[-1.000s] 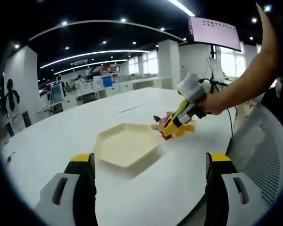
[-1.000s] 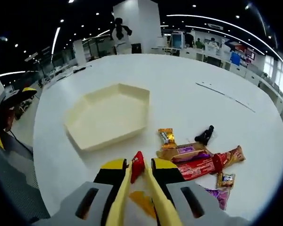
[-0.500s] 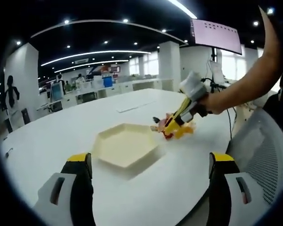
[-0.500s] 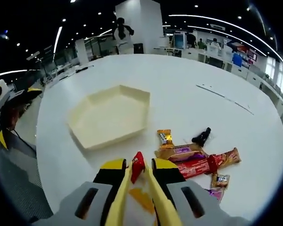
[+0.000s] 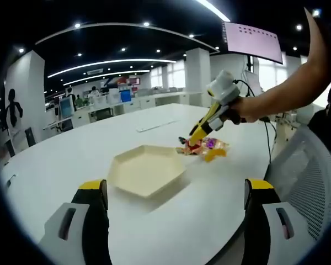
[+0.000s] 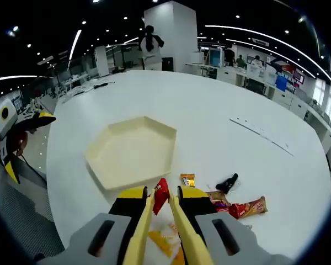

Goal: Place the target food into the container with the food tongs after gripping and lifting it, then release it inside without dropping or visibly crushing the food.

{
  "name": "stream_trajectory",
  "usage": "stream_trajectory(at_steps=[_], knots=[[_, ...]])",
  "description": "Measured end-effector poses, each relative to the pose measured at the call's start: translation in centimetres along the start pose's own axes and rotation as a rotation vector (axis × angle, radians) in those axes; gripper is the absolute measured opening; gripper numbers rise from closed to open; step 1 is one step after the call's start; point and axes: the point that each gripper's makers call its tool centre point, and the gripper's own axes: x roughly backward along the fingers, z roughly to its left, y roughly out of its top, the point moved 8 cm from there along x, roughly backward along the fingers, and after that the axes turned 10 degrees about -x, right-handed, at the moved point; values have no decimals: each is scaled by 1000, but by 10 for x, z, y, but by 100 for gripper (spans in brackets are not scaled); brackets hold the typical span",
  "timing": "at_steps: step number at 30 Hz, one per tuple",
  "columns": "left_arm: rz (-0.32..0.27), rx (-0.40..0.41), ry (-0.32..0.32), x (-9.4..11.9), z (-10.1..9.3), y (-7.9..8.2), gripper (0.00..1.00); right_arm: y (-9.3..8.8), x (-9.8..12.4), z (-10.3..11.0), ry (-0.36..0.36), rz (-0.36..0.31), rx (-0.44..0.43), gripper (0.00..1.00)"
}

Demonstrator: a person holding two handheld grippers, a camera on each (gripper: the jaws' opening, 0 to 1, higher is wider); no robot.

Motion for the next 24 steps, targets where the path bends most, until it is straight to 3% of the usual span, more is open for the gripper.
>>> stream_trajectory(at_steps=[15,24], knots=[[12,-13,-3,-1,-1,-1,99,52,16,4,15,-76,49,21],[13,-12,7,-1,1,-1,98,60,15,4,17,-84,62,21]])
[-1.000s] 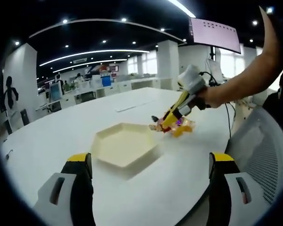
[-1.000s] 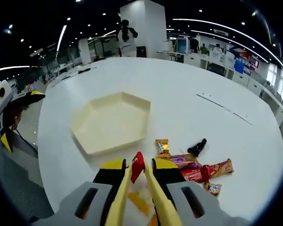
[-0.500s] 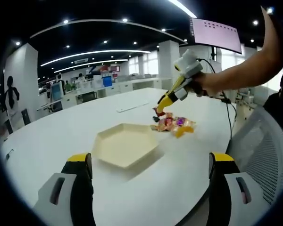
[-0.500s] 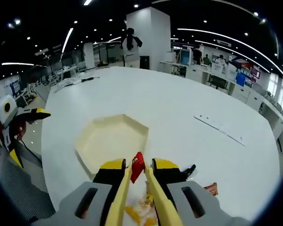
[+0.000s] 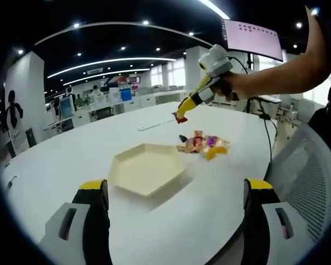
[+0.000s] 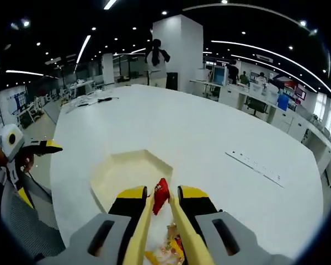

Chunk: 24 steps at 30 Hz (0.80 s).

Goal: Place the target food into the container with the food tongs after gripping and lifting it, then release it inside without dropping or visibly crushing the food.

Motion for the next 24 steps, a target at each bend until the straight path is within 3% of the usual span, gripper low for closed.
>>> stream_trajectory(at_steps=[9,24], knots=[[-2,2,5,0,1,0,97,5,-6,4,8,-1,7,21],[-3,0,13,1,1,1,96,28,-27,31,63,-13,37,21]])
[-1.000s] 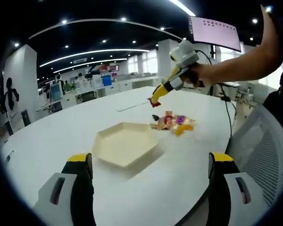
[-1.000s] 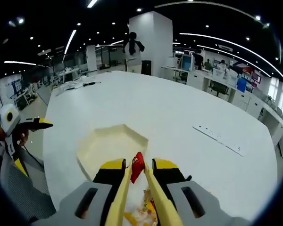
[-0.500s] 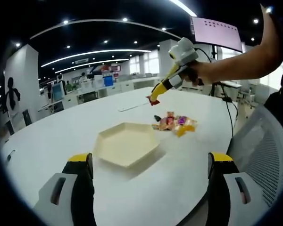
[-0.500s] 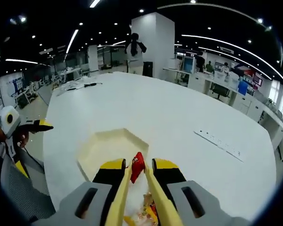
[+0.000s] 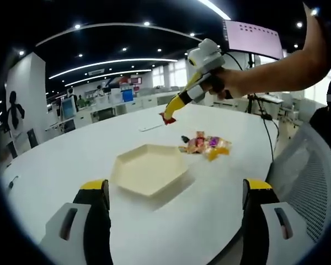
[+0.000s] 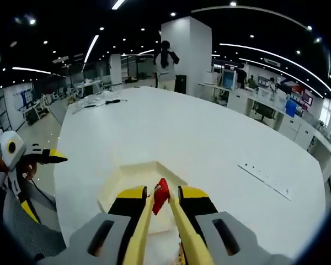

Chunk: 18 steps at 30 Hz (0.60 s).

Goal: Place the target food into the container with the food tongs after gripping and lifting it, then release it inside without dropping or visibly crushing the food.

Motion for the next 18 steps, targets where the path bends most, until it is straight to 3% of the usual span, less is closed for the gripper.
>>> stream_trajectory(at_steps=[18], knots=[[4,-4,5,0,0,0,95,21,-34,25,49,-9,5,21]])
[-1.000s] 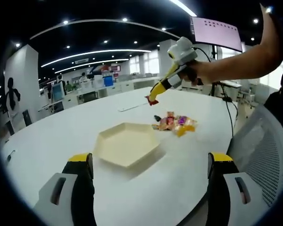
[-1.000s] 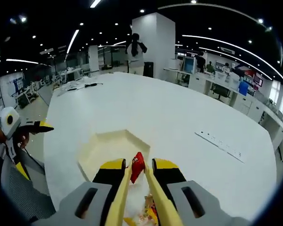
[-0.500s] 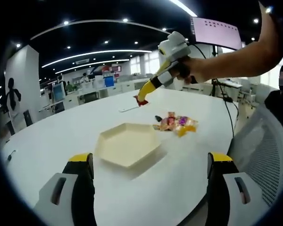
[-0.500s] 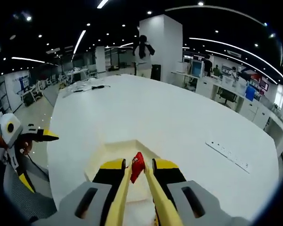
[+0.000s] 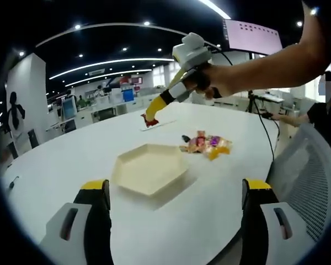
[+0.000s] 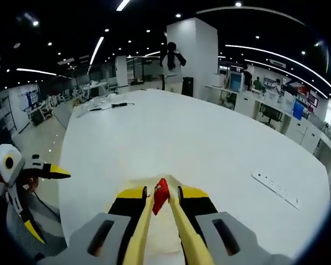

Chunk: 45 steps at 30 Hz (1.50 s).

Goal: Place the target food into the container with the food tongs after gripping and lifting it, then release it inside without dropping or visibly crushing the food.

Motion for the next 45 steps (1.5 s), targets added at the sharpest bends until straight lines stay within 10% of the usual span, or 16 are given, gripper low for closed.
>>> stream_trajectory(at_steps=[45], knots=[[-2,9,-18,0,-4,0,96,-14,34,-23,-3,2,57,25]])
